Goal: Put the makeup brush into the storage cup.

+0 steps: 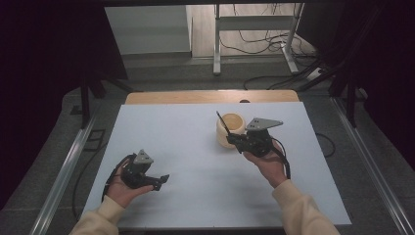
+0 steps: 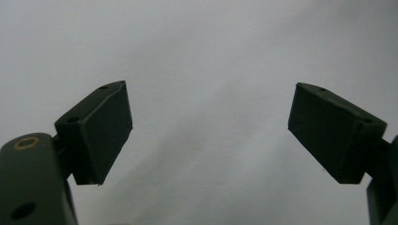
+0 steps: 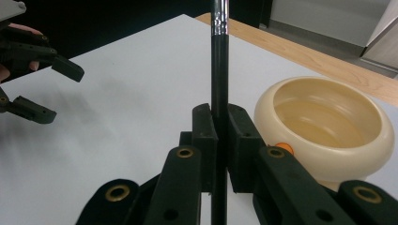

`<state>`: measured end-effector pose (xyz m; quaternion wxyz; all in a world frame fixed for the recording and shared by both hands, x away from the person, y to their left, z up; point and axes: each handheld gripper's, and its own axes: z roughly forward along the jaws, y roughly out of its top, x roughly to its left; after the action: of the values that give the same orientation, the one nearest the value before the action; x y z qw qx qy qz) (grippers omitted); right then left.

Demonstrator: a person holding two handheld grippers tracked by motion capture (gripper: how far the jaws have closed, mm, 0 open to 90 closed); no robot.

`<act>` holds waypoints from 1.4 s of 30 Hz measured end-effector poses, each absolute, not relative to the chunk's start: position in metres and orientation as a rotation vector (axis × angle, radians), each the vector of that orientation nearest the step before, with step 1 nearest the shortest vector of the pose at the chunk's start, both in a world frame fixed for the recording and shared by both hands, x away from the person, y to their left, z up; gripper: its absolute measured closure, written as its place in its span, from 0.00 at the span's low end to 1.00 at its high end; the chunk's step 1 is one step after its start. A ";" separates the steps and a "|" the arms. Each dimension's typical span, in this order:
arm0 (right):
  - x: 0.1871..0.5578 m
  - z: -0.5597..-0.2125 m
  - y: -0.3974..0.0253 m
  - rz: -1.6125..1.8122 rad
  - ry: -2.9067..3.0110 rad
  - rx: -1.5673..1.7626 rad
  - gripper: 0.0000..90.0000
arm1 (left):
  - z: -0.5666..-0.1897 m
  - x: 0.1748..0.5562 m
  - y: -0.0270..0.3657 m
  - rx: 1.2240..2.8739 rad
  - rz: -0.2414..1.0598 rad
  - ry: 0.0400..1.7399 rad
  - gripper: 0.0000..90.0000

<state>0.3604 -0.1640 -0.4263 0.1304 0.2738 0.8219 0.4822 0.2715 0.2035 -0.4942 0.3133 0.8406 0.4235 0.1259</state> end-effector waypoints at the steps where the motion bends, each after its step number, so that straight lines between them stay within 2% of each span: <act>1: 0.361 -0.426 -0.164 1.404 2.389 0.797 0.92 | -0.494 0.272 0.203 2.217 0.332 1.116 0.16; 42: 0.380 -0.417 -0.162 1.443 2.330 0.831 0.92 | -0.494 0.272 0.204 2.219 0.328 1.109 0.16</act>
<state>0.3799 -0.1624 -0.4175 0.1386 0.2874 0.8057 0.4990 0.2722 0.2039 -0.4944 0.3143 0.8419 0.4206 0.1246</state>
